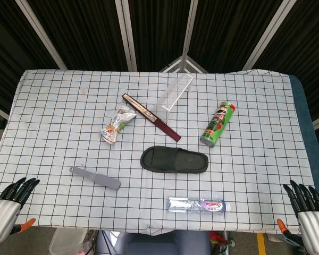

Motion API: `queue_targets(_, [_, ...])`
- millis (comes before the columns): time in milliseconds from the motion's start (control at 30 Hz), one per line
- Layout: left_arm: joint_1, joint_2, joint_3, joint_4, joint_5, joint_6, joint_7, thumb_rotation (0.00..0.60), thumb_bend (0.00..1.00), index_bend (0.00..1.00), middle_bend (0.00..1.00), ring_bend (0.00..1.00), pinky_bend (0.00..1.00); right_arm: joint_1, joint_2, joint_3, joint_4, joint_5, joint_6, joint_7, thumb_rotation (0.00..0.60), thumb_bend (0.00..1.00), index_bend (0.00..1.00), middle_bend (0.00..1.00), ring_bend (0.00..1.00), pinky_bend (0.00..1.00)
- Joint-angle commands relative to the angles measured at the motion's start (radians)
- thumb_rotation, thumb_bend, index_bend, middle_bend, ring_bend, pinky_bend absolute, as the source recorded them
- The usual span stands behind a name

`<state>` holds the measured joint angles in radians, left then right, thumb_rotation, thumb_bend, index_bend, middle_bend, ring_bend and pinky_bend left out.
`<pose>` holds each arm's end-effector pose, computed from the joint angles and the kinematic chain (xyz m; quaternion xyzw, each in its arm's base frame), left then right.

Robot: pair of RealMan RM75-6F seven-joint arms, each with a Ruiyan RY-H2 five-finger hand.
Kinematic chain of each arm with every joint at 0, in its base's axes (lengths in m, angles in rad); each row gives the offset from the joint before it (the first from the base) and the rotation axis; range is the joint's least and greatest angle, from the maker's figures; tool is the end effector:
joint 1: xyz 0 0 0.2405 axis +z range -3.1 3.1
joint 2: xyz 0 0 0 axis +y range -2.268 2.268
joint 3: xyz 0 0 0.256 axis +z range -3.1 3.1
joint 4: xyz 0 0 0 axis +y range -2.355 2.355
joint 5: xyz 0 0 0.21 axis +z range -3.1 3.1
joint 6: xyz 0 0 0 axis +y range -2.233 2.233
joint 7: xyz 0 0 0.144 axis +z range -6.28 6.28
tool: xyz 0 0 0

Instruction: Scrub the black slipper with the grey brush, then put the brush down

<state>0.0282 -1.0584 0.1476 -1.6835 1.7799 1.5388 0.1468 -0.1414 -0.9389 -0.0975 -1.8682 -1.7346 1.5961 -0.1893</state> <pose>-0.2911 0.1002 0.1406 -0.6959 -0.3652 -0.3319 0.5216 -0.2745 -0.0850 0.1787 0.6349 -0.3881 0.3281 0.5819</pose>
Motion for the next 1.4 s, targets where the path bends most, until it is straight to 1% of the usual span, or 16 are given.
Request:
queue_targets(33, [-0.002,-0.002,-0.002,0.000,-0.002,-0.004,0.003,0.600,0.05,0.00,0.09,0.08,0.16,0.003,-0.002,0.000,-0.001,0.004,-0.007,-0.003,0.524,0.37,0.00,0.00,0.00,0.00])
queue_targets(200, [-0.011,-0.015,-0.008,0.007,-0.002,-0.014,0.006,0.600,0.05,0.01,0.10,0.08,0.17,0.012,-0.009,0.002,-0.003,0.011,-0.028,-0.018,0.524,0.37,0.00,0.00,0.00,0.00])
queue_targets(300, [-0.038,-0.044,-0.027,0.021,-0.002,-0.040,0.006,0.600,0.06,0.06,0.13,0.09,0.17,0.020,-0.014,0.004,-0.005,0.025,-0.047,-0.022,0.524,0.37,0.00,0.00,0.00,0.00])
queue_targets(400, [-0.083,-0.099,-0.060,0.052,-0.017,-0.098,0.016,0.600,0.08,0.11,0.17,0.11,0.15,0.026,-0.014,0.009,-0.006,0.039,-0.058,-0.019,0.524,0.37,0.00,0.00,0.00,0.00])
queue_targets(467, [-0.124,-0.153,-0.086,0.073,-0.054,-0.174,0.051,0.600,0.09,0.15,0.18,0.11,0.14,0.036,-0.013,0.016,-0.007,0.054,-0.070,-0.007,0.524,0.37,0.00,0.00,0.00,0.00])
queue_targets(500, [-0.137,-0.174,-0.096,0.079,-0.062,-0.194,0.070,0.600,0.10,0.17,0.18,0.11,0.15,0.040,-0.013,0.020,-0.006,0.061,-0.076,-0.002,0.524,0.37,0.00,0.00,0.00,0.00])
queue_targets(633, [-0.189,-0.275,-0.135,0.116,-0.080,-0.253,0.155,0.600,0.16,0.22,0.23,0.12,0.22,0.066,-0.015,0.043,0.002,0.112,-0.112,0.021,0.524,0.37,0.00,0.00,0.00,0.00])
queue_targets(733, [-0.225,-0.338,-0.154,0.142,-0.092,-0.299,0.202,0.600,0.17,0.25,0.27,0.17,0.26,0.078,-0.012,0.057,0.007,0.147,-0.131,0.043,0.524,0.37,0.00,0.00,0.00,0.00])
queue_targets(800, [-0.239,-0.377,-0.166,0.157,-0.097,-0.309,0.240,0.600,0.17,0.26,0.29,0.20,0.27,0.081,-0.006,0.056,0.011,0.160,-0.141,0.062,0.524,0.37,0.00,0.00,0.00,0.00])
queue_targets(900, [-0.262,-0.436,-0.175,0.189,-0.098,-0.320,0.289,0.600,0.19,0.26,0.29,0.20,0.27,0.083,0.001,0.054,0.019,0.179,-0.154,0.075,0.524,0.37,0.00,0.00,0.00,0.00])
queue_targets(1067, [-0.302,-0.485,-0.185,0.217,-0.108,-0.355,0.290,0.600,0.26,0.27,0.31,0.20,0.27,0.096,-0.002,0.060,0.020,0.203,-0.177,0.076,0.524,0.37,0.00,0.00,0.00,0.00])
queue_targets(1167, [-0.322,-0.507,-0.190,0.238,-0.115,-0.372,0.297,0.600,0.28,0.28,0.31,0.21,0.27,0.101,-0.005,0.061,0.021,0.213,-0.185,0.073,0.524,0.37,0.00,0.00,0.00,0.00])
queue_targets(1267, [-0.341,-0.520,-0.195,0.251,-0.132,-0.394,0.281,0.600,0.30,0.30,0.33,0.23,0.29,0.106,-0.010,0.064,0.025,0.231,-0.196,0.066,0.524,0.37,0.00,0.00,0.00,0.00])
queue_targets(1400, [-0.364,-0.532,-0.194,0.273,-0.127,-0.399,0.251,0.600,0.35,0.33,0.35,0.25,0.31,0.115,-0.014,0.069,0.028,0.252,-0.211,0.069,0.524,0.37,0.00,0.00,0.00,0.00])
